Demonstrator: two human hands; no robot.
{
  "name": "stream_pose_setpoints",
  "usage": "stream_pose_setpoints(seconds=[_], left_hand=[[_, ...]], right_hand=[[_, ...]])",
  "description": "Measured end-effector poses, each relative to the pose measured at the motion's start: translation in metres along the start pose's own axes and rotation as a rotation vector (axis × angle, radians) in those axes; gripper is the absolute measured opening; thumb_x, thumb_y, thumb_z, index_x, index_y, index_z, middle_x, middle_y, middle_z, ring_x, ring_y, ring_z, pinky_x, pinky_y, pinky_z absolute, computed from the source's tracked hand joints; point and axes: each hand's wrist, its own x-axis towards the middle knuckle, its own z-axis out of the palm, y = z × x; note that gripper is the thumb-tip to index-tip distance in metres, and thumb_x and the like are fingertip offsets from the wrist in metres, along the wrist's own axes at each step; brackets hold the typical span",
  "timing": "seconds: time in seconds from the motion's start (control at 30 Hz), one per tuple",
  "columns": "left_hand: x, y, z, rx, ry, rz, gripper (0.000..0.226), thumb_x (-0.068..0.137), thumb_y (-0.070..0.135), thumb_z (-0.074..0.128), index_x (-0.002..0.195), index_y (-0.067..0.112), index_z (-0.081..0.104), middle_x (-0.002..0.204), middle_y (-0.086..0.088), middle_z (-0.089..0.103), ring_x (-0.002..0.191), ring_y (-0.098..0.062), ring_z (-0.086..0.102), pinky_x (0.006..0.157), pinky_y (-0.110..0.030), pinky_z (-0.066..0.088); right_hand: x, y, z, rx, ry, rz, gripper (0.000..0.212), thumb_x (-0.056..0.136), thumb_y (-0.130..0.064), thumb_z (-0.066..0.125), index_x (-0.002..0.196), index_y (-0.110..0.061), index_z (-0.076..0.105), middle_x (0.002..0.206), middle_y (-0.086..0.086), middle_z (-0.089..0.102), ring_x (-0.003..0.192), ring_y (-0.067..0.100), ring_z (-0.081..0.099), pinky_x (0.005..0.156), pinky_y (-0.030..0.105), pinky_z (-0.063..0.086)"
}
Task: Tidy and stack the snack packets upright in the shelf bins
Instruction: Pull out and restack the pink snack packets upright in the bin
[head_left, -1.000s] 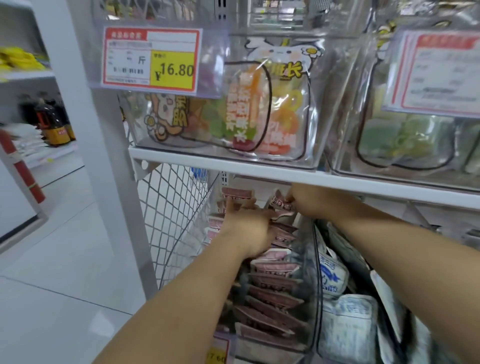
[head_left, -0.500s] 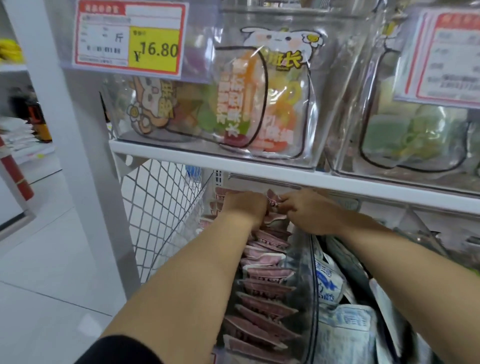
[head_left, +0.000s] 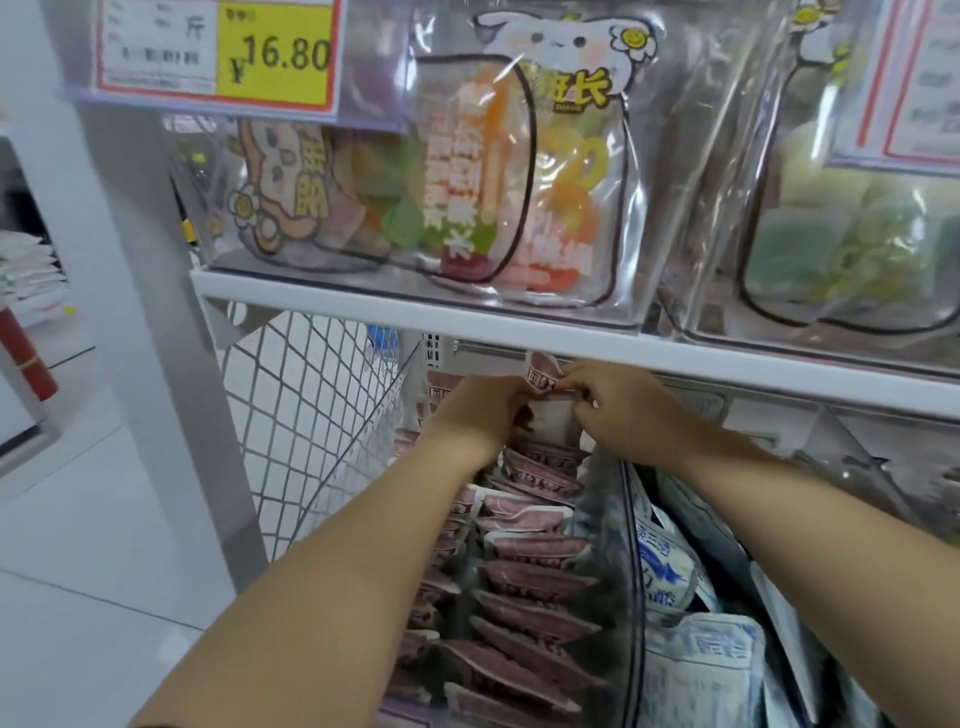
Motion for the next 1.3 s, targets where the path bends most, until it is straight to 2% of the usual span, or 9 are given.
stream_pose_setpoints(seconds=[0.17, 0.43, 0.6, 0.7, 0.83, 0.97, 1.07, 1.17, 1.3], left_hand=[[-0.006, -0.002, -0.003, -0.126, 0.043, 0.019, 0.030, 0.101, 0.015, 0.038, 0.115, 0.017, 0.064, 0.093, 0.002, 0.069, 0.063, 0.002, 0.056, 0.053, -0.001, 0.040], [-0.056, 0.018, -0.022, -0.155, 0.209, 0.148, 0.030, 0.095, 0.011, 0.048, 0.118, 0.023, 0.065, 0.109, 0.002, 0.067, 0.093, -0.011, 0.062, 0.082, -0.013, 0.044], [-0.111, 0.041, -0.026, -1.167, 0.074, -0.287, 0.018, 0.096, 0.021, 0.049, 0.112, 0.015, 0.057, 0.111, -0.010, 0.066, 0.093, -0.019, 0.068, 0.084, -0.036, 0.056], [-0.133, 0.047, -0.021, -1.342, 0.030, -0.350, 0.025, 0.094, 0.013, 0.054, 0.116, 0.002, 0.057, 0.107, -0.018, 0.068, 0.087, -0.024, 0.068, 0.074, -0.035, 0.057], [-0.153, 0.045, -0.014, -1.069, 0.148, -0.301, 0.023, 0.086, 0.003, 0.064, 0.098, 0.022, 0.065, 0.098, -0.003, 0.073, 0.091, -0.020, 0.069, 0.083, -0.037, 0.055], [-0.159, 0.042, -0.024, -0.538, 0.116, -0.091, 0.031, 0.083, 0.012, 0.069, 0.103, 0.034, 0.061, 0.095, 0.010, 0.070, 0.086, -0.005, 0.065, 0.079, -0.025, 0.053], [-0.156, 0.044, -0.033, -0.452, 0.059, 0.013, 0.037, 0.083, 0.014, 0.068, 0.110, 0.036, 0.055, 0.099, 0.018, 0.067, 0.088, 0.007, 0.060, 0.076, -0.014, 0.048], [-0.150, 0.044, -0.036, -0.354, 0.048, 0.087, 0.036, 0.084, 0.020, 0.068, 0.107, 0.040, 0.050, 0.091, 0.024, 0.062, 0.086, 0.014, 0.055, 0.066, -0.002, 0.040], [-0.139, 0.036, -0.041, -0.236, -0.126, 0.069, 0.038, 0.077, 0.029, 0.076, 0.111, 0.027, 0.059, 0.095, 0.014, 0.066, 0.084, -0.001, 0.061, 0.073, -0.019, 0.048]], right_hand=[[-0.001, -0.006, -0.006, -0.033, 0.057, 0.033, 0.024, 0.095, -0.022, 0.049, 0.113, -0.014, 0.063, 0.115, 0.006, 0.064, 0.109, 0.021, 0.055, 0.078, 0.022, 0.031], [-0.049, -0.022, -0.014, 0.125, 0.307, -0.026, 0.021, 0.094, -0.020, 0.051, 0.104, -0.026, 0.068, 0.097, -0.005, 0.067, 0.086, 0.017, 0.062, 0.079, 0.030, 0.049], [-0.110, -0.026, -0.011, 0.275, 0.393, -0.323, 0.025, 0.082, 0.001, 0.063, 0.101, -0.013, 0.072, 0.105, -0.013, 0.062, 0.102, -0.009, 0.054, 0.087, 0.000, 0.037], [-0.135, -0.038, -0.007, 0.278, 0.268, -0.423, 0.032, 0.079, 0.000, 0.055, 0.101, -0.015, 0.073, 0.116, -0.014, 0.058, 0.107, -0.019, 0.048, 0.087, 0.001, 0.034], [-0.148, -0.049, -0.012, 0.388, 0.165, -0.343, 0.040, 0.083, 0.010, 0.048, 0.099, -0.017, 0.073, 0.118, -0.016, 0.056, 0.107, -0.018, 0.048, 0.085, 0.001, 0.036], [-0.136, -0.059, -0.029, 0.396, 0.139, -0.143, 0.049, 0.081, -0.022, 0.071, 0.121, -0.037, 0.047, 0.113, -0.029, 0.047, 0.103, -0.009, 0.049, 0.086, 0.004, 0.034], [-0.125, -0.067, -0.036, 0.420, -0.033, -0.103, 0.033, 0.072, -0.028, 0.078, 0.095, -0.035, 0.056, 0.088, -0.015, 0.064, 0.072, 0.001, 0.059, 0.062, 0.010, 0.043], [-0.123, -0.064, -0.037, 0.370, 0.077, -0.096, 0.026, 0.068, -0.032, 0.081, 0.076, -0.023, 0.058, 0.070, -0.004, 0.065, 0.059, 0.007, 0.056, 0.055, 0.020, 0.041], [-0.131, -0.062, -0.022, 0.381, 0.209, -0.118, 0.036, 0.066, -0.022, 0.084, 0.065, -0.028, 0.048, 0.057, -0.023, 0.059, 0.051, -0.004, 0.048, 0.050, 0.010, 0.034]])
